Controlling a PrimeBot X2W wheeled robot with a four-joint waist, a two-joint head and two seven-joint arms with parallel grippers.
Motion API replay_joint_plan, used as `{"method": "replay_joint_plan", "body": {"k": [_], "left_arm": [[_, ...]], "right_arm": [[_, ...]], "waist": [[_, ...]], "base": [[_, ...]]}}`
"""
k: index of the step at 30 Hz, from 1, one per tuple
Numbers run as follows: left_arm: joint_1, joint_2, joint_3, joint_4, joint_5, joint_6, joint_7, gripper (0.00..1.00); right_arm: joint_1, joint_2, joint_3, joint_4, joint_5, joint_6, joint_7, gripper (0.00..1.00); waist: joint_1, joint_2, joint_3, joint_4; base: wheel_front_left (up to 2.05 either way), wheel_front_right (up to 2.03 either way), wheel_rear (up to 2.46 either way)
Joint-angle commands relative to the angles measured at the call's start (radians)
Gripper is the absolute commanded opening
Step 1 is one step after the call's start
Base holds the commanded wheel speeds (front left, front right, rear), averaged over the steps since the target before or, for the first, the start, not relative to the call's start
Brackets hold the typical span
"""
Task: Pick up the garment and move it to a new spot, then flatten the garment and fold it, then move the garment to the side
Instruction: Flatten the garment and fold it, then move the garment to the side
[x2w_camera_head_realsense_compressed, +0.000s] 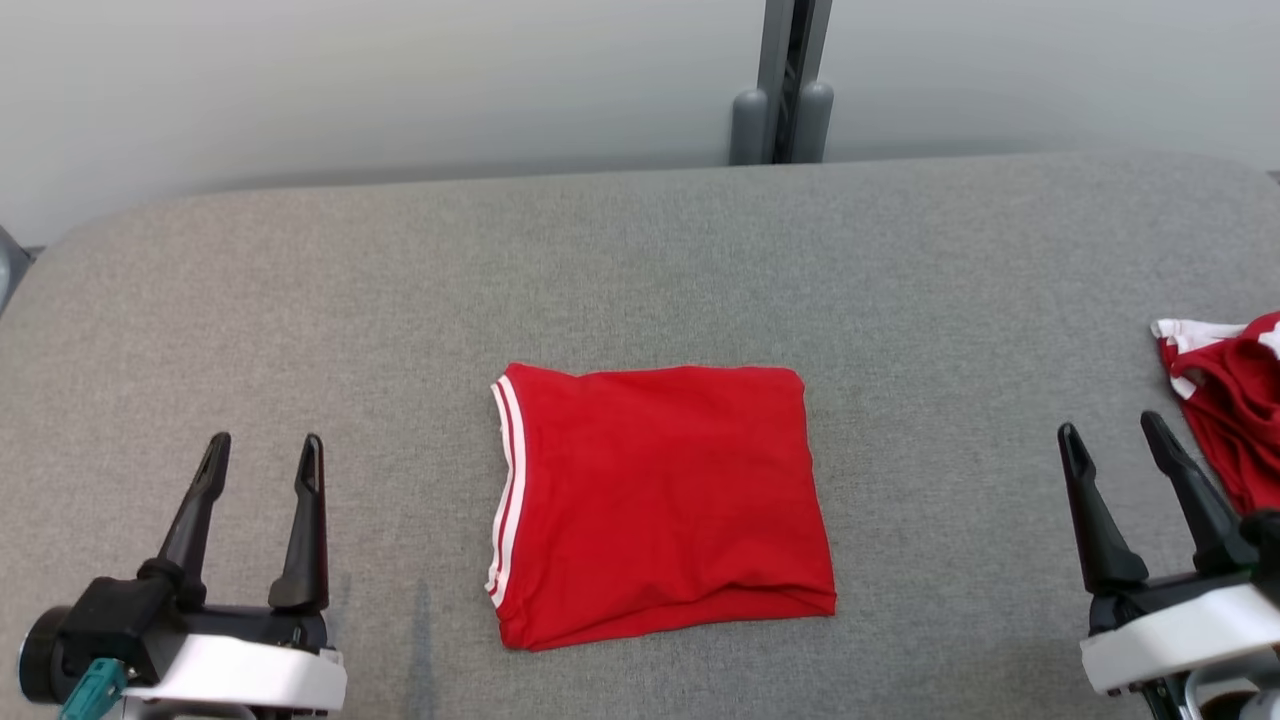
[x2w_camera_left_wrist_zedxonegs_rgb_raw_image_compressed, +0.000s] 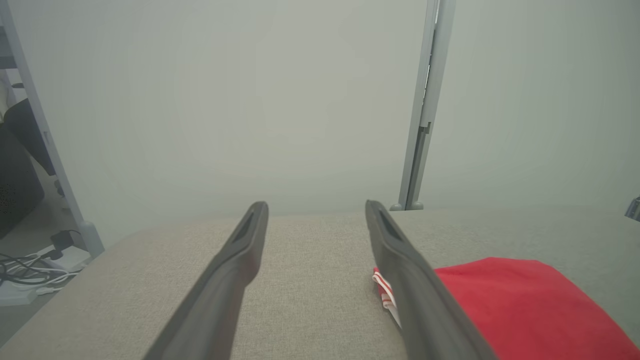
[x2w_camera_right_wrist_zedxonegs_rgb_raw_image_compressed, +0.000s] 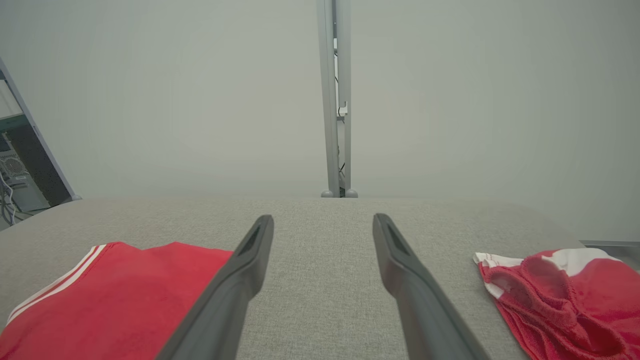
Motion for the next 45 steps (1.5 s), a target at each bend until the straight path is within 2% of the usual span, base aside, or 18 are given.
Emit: {"method": "replay_joint_plan", "body": {"k": [1, 15, 40, 45], "left_arm": [[0.017, 0.007, -0.002, -0.009, 0.003, 0.004, 0.006, 1.00], [0.100, 0.023, -0.018, -0.055, 0.007, 0.028, 0.062, 1.00], [0.097, 0.028, -0.039, -0.086, -0.003, 0.048, 0.085, 1.00], [0.063, 0.023, -0.048, -0.100, -0.005, 0.044, 0.075, 1.00]], "right_arm": [[0.022, 0.001, -0.007, -0.010, 0.000, 0.000, 0.008, 1.00], [0.122, 0.017, -0.041, -0.076, -0.006, 0.000, 0.064, 1.00], [0.129, 0.028, -0.070, -0.080, -0.007, 0.000, 0.080, 1.00], [0.100, 0.014, -0.086, -0.078, -0.002, 0.000, 0.086, 1.00]], "waist": [[0.0000, -0.0001, -0.024, -0.002], [0.0000, -0.0001, -0.107, -0.004], [0.0000, -0.0001, -0.112, 0.008], [0.0000, -0.0001, -0.079, 0.044]], "base": [[0.00, 0.00, 0.00], [0.00, 0.00, 0.00], [0.00, 0.00, 0.00], [0.00, 0.00, 0.00]]}}
